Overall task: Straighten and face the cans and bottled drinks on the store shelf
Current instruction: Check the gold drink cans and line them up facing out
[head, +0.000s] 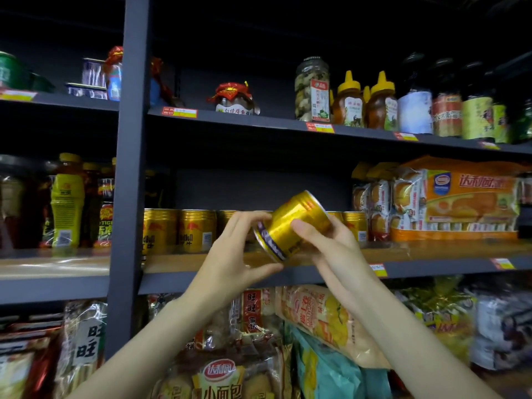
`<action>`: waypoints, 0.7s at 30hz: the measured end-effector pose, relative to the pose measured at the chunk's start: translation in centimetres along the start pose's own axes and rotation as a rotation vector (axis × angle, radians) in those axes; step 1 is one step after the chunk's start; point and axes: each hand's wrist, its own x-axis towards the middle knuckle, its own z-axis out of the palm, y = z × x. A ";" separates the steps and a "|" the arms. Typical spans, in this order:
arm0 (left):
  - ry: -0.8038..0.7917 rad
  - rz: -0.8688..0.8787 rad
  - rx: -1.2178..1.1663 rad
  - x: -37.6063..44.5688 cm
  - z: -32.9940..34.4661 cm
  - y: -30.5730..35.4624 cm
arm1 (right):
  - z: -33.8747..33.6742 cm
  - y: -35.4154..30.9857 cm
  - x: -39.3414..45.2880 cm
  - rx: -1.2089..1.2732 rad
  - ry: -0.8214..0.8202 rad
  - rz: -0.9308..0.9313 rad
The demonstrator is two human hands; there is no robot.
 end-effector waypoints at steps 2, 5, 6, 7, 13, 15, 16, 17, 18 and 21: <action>-0.068 0.011 0.109 -0.2 -0.4 -0.7 | -0.4 0.1 0.3 -0.442 0.092 -0.267; -0.025 -0.049 0.173 -0.6 -0.7 -1.4 | -1.1 0.5 0.7 -0.717 0.113 -0.593; 0.007 -0.072 0.171 -0.6 -0.8 -1.6 | -1.3 0.7 0.9 -0.738 0.110 -0.661; 0.027 -0.090 0.172 -0.6 -0.8 -1.8 | -1.3 0.7 0.9 -0.748 0.101 -0.705; 0.013 -0.094 0.238 -0.2 -1.1 -2.6 | -1.0 0.8 1.3 -0.721 0.068 -0.758; 0.018 -0.090 0.328 0.0 -1.4 -3.5 | -0.6 0.3 1.3 -0.465 0.051 -0.563; 0.026 -0.095 0.390 0.0 -1.7 -4.1 | -0.4 -0.1 1.5 -0.259 0.050 -0.406; 0.042 -0.120 0.442 0.1 -2.1 -4.8 | -0.3 -0.4 1.9 -0.040 0.052 -0.240; 0.058 -0.157 0.478 0.2 -2.5 -5.4 | -0.4 -0.6 2.5 0.147 0.055 -0.094; 0.115 -0.204 0.555 0.6 -3.8 -7.0 | -0.4 -1.0 4.5 0.430 0.090 0.127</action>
